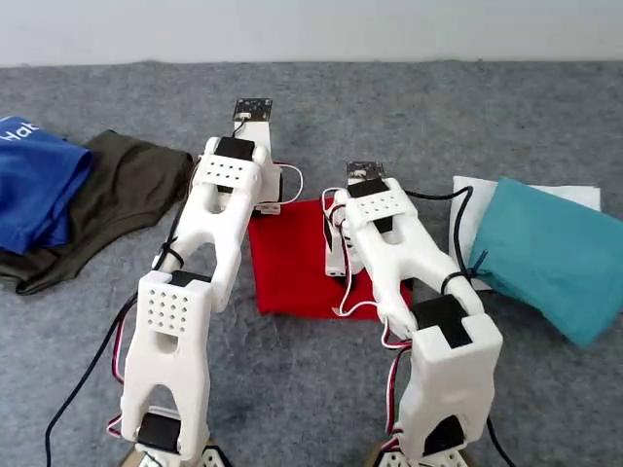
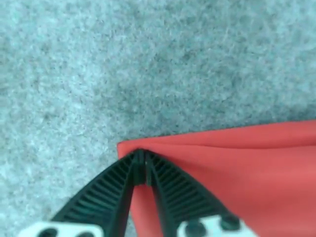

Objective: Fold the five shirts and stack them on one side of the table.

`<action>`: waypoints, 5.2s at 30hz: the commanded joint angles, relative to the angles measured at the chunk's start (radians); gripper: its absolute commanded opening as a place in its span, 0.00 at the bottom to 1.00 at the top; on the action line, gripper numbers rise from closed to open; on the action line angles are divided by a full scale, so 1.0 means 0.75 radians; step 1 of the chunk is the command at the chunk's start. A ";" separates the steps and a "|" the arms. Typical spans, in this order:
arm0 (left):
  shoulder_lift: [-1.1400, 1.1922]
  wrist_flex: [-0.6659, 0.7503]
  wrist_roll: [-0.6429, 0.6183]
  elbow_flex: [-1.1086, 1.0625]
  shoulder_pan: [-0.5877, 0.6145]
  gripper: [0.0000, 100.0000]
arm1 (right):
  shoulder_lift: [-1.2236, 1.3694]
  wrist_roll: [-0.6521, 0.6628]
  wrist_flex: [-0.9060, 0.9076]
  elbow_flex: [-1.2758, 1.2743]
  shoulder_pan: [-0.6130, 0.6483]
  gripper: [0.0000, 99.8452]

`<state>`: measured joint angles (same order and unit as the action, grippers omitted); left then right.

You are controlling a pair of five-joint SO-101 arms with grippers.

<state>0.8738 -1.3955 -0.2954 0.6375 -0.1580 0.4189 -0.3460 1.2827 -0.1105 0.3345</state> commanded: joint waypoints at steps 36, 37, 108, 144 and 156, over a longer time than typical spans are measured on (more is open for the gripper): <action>-0.002 -0.473 -0.241 0.382 0.125 0.17 | 0.128 0.117 -0.099 -0.006 -0.111 0.01; 0.004 -0.473 -0.299 0.379 0.125 0.20 | 0.128 0.117 -0.099 -0.008 -0.111 0.01; 0.356 0.391 -0.327 1.190 -0.616 0.01 | -1.034 0.739 0.122 0.074 -0.987 0.01; 0.342 0.342 -0.421 1.196 -0.675 0.15 | -1.044 1.125 -0.363 -0.456 -1.316 0.38; 0.243 -0.131 0.133 1.382 -0.217 0.02 | -1.024 0.784 -0.163 -0.057 -1.308 0.07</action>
<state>1.1423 -1.4369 -0.3184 1.6118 -0.4480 -0.3222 0.3107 1.1523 -0.2286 -0.6444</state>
